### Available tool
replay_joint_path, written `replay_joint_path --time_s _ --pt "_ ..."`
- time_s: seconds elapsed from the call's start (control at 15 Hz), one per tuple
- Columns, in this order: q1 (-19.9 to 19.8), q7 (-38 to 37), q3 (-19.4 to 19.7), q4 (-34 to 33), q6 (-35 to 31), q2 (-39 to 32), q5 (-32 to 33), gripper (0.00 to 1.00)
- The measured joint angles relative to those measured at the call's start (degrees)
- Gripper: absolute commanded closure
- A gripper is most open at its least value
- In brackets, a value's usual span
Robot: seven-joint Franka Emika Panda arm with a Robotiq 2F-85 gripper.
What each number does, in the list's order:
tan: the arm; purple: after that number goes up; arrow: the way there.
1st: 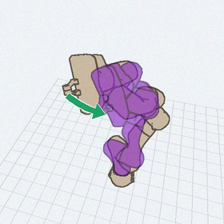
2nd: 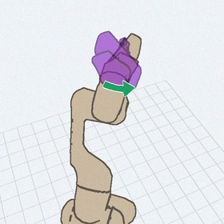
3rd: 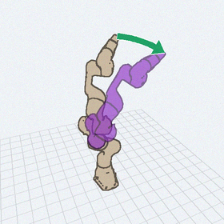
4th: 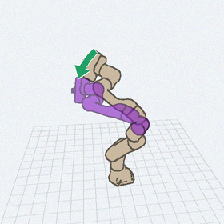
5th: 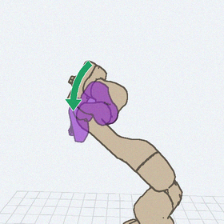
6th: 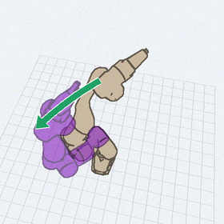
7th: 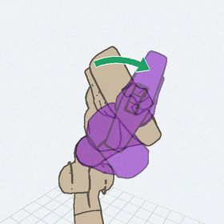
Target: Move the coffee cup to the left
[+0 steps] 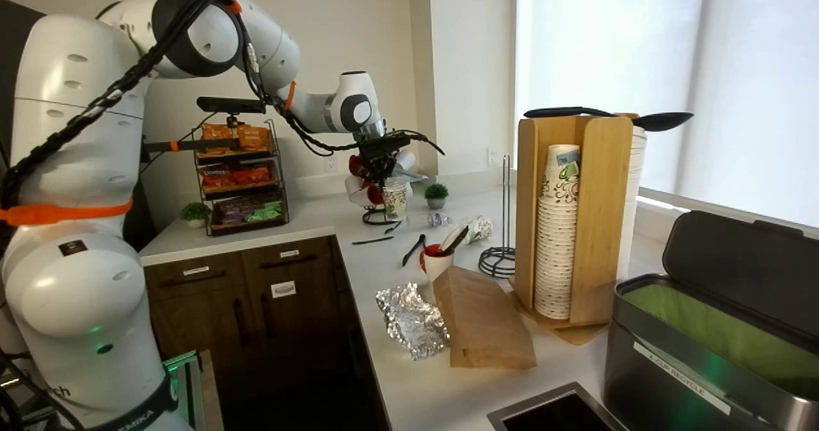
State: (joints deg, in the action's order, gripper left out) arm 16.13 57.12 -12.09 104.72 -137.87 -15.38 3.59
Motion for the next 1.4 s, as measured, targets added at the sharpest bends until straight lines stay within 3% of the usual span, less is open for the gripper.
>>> replay_joint_path --time_s 0.2,0.67,0.73,0.87,1.4 --pt "0.1 -2.8 -0.6 -0.5 -0.5 -2.2 2.4 0.99" --pt "2.5 -10.0 -1.6 -6.7 -3.5 -15.4 7.9 0.99" --pt "2.8 -10.7 -1.6 -7.8 -3.5 -16.9 8.2 0.70" --pt "3.1 -12.1 -1.6 -10.1 -3.5 -19.4 9.0 0.64" --pt "5.3 -17.9 -1.6 -14.6 -0.2 -19.5 12.3 0.02"
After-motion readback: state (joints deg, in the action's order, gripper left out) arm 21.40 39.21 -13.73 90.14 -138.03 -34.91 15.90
